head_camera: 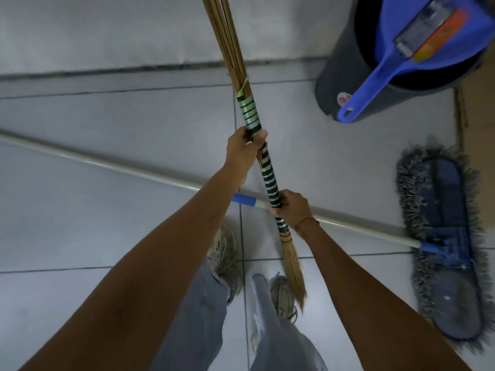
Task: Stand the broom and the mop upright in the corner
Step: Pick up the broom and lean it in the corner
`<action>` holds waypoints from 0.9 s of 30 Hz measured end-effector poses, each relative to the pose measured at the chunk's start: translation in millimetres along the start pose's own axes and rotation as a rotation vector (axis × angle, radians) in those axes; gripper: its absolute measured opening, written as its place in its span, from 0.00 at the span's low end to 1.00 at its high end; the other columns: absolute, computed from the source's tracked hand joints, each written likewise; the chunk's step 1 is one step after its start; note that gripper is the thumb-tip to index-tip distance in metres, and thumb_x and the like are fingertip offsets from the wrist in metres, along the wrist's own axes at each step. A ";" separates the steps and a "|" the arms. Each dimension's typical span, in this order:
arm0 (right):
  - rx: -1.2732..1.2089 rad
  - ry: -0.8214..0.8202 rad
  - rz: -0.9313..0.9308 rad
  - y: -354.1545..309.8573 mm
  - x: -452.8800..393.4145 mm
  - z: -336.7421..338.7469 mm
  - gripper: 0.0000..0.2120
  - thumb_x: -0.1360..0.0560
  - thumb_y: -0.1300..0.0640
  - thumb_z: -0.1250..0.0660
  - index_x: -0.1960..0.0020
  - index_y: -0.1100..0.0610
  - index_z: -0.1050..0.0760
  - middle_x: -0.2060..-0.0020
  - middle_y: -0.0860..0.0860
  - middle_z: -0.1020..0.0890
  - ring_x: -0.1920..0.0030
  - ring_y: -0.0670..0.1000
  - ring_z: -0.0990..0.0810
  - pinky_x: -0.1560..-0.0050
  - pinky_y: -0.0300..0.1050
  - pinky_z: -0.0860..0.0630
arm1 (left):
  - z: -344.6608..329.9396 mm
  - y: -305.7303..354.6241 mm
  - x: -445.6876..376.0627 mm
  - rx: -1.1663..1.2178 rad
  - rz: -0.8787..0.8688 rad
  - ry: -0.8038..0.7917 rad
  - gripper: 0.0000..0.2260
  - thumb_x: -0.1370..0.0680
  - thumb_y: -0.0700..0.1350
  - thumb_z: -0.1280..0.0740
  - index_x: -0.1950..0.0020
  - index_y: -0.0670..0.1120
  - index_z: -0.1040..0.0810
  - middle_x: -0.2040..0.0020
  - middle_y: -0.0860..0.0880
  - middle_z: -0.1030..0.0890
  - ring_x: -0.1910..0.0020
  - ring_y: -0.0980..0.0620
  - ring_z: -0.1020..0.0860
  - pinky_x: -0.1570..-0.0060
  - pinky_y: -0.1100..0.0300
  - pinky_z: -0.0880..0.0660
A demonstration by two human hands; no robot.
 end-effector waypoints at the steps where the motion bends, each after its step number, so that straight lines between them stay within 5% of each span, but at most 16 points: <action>1: -0.032 0.005 0.021 -16.7 24.8 13.9 0.17 0.33 0.63 0.28 0.45 0.64 0.24 0.49 0.61 0.17 0.47 0.59 0.20 0.43 0.51 0.24 | 4.1 27.6 28.5 0.003 -0.024 -0.005 0.03 0.27 0.44 0.30 0.55 0.51 0.23 0.47 0.42 0.17 0.48 0.44 0.18 0.43 0.47 0.22; 5: -0.057 0.053 0.095 -72.2 110.9 67.3 0.16 0.33 0.63 0.28 0.46 0.63 0.24 0.50 0.60 0.17 0.50 0.57 0.19 0.51 0.42 0.27 | 11.0 124.7 123.7 -0.025 -0.130 -0.096 0.05 0.26 0.41 0.31 0.54 0.49 0.25 0.49 0.42 0.17 0.47 0.43 0.18 0.43 0.49 0.21; 10: -0.094 0.086 0.161 -135.7 216.1 142.5 0.18 0.32 0.61 0.29 0.44 0.61 0.25 0.49 0.59 0.17 0.48 0.58 0.20 0.44 0.50 0.24 | 17.4 242.7 235.0 -0.095 -0.246 -0.229 0.13 0.24 0.37 0.34 0.43 0.37 0.33 0.50 0.44 0.19 0.49 0.50 0.19 0.52 0.61 0.19; 13: -0.130 0.125 0.195 -172.8 291.3 190.6 0.18 0.31 0.62 0.29 0.43 0.60 0.27 0.48 0.58 0.18 0.47 0.57 0.20 0.43 0.50 0.25 | 13.8 320.6 316.8 -0.131 -0.332 -0.304 0.15 0.23 0.37 0.35 0.41 0.39 0.39 0.46 0.42 0.20 0.49 0.52 0.20 0.57 0.65 0.19; 22: -0.163 0.289 0.292 -232.3 447.0 277.8 0.15 0.33 0.62 0.28 0.48 0.62 0.25 0.51 0.58 0.17 0.53 0.52 0.23 0.51 0.42 0.30 | -40.2 449.4 476.5 -0.155 -0.497 -0.482 0.11 0.24 0.34 0.35 0.45 0.41 0.33 0.45 0.41 0.22 0.46 0.45 0.23 0.43 0.46 0.24; 27: -0.220 0.428 0.253 -213.1 483.3 303.4 0.12 0.32 0.64 0.31 0.49 0.62 0.25 0.51 0.61 0.17 0.50 0.58 0.20 0.45 0.53 0.24 | -94.9 459.5 517.6 -0.277 -0.560 -0.625 0.12 0.24 0.34 0.35 0.43 0.41 0.33 0.43 0.41 0.22 0.46 0.47 0.22 0.43 0.47 0.23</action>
Point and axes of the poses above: each hand's wrist, its own x-axis away from the middle knuckle, its own z-axis out of the back of the hand, y = z × x, the point moved 6 cm from there along -x, towards the middle knuckle
